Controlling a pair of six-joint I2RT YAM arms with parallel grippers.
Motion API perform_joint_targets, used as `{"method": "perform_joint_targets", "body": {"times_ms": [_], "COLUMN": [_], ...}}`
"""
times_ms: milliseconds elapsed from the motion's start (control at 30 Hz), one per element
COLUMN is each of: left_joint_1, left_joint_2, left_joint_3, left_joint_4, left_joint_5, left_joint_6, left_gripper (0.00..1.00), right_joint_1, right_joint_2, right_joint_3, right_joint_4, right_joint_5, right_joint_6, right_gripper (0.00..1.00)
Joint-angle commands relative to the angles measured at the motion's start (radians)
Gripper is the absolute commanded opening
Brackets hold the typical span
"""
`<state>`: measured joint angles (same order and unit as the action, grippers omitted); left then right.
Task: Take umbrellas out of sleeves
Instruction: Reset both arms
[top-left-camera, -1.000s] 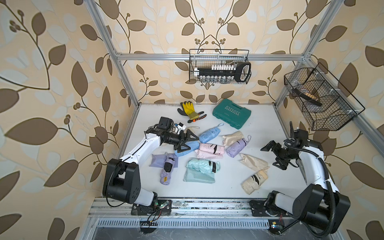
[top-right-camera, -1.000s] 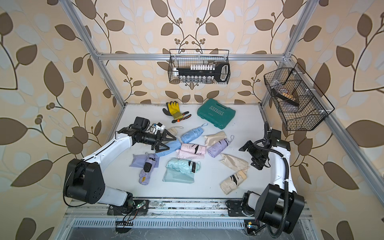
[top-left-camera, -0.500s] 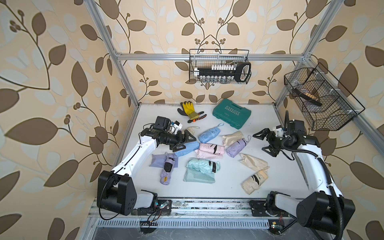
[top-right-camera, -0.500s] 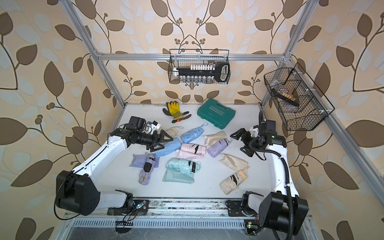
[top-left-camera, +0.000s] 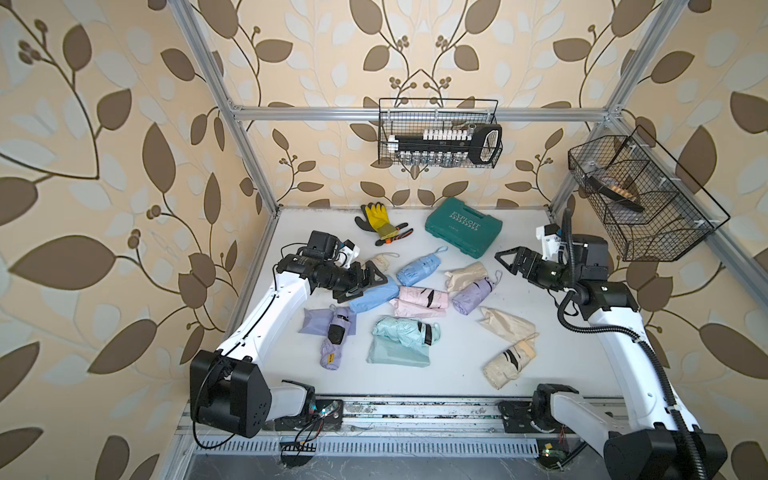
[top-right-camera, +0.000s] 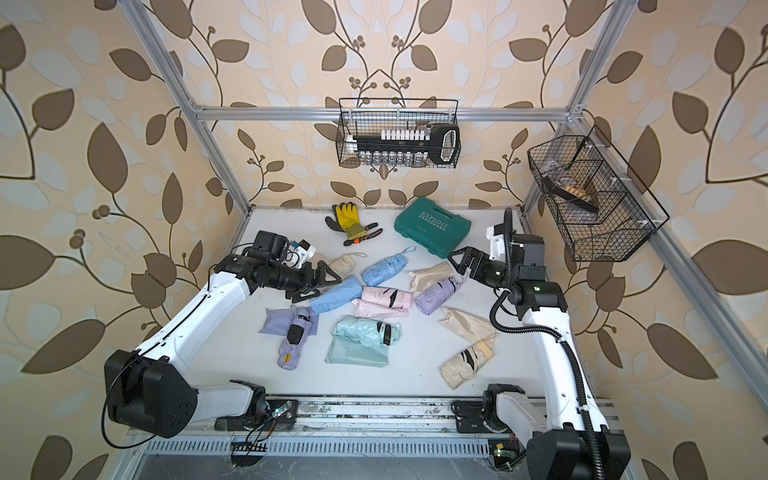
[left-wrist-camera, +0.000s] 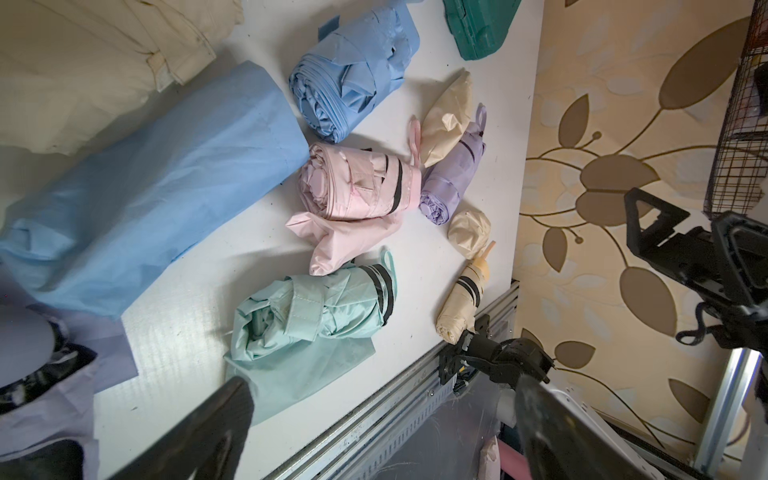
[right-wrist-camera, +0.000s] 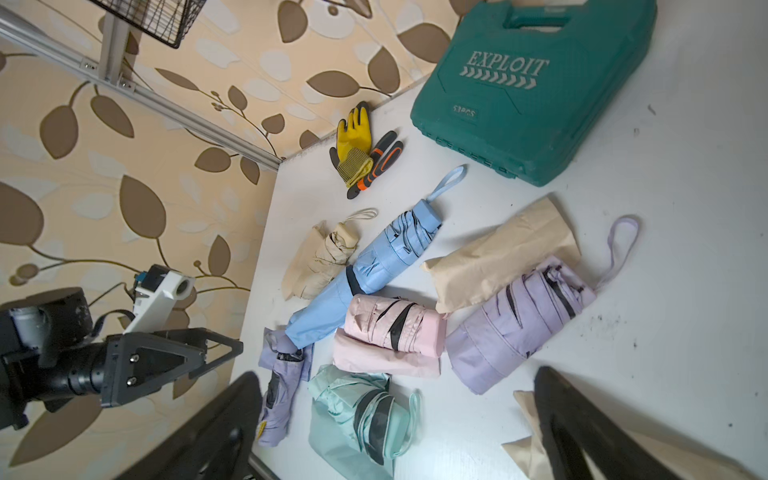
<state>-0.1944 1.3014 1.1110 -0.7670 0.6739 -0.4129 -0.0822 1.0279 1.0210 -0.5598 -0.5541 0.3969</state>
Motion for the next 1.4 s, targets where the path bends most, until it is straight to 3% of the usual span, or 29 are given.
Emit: {"method": "perform_joint_targets", "body": {"times_ms": [0,367,700,1000,1367], "left_joint_1": [0.011,0.012,0.011,0.012,0.010], "left_joint_2": [-0.031,-0.036,-0.065,-0.129,-0.141], "left_joint_3": [0.038,0.086,0.088,-0.102,-0.295], "left_joint_4": [-0.044,-0.103,-0.094,0.127,0.499], "left_joint_5": [-0.063,-0.244,-0.391,-0.521,-0.694], "left_joint_6": [0.039,0.060,0.089,0.090,0.084], "left_gripper": [0.99,0.99,0.99,0.99,0.99], "right_joint_1": [0.004,0.005,0.004,0.010,0.061], "right_joint_2": [-0.044,-0.183,-0.109,0.039,0.146], "right_joint_3": [-0.020,-0.223,-0.389,-0.486,-0.483], "right_joint_4": [0.056,0.338,0.519,0.728,0.773], "right_joint_5": [0.043,0.161,0.310,0.279,0.267], "right_joint_6": [-0.165,-0.230,-0.311,-0.364,-0.465], "right_gripper": [0.99,0.99,0.99,0.99,0.99]}}
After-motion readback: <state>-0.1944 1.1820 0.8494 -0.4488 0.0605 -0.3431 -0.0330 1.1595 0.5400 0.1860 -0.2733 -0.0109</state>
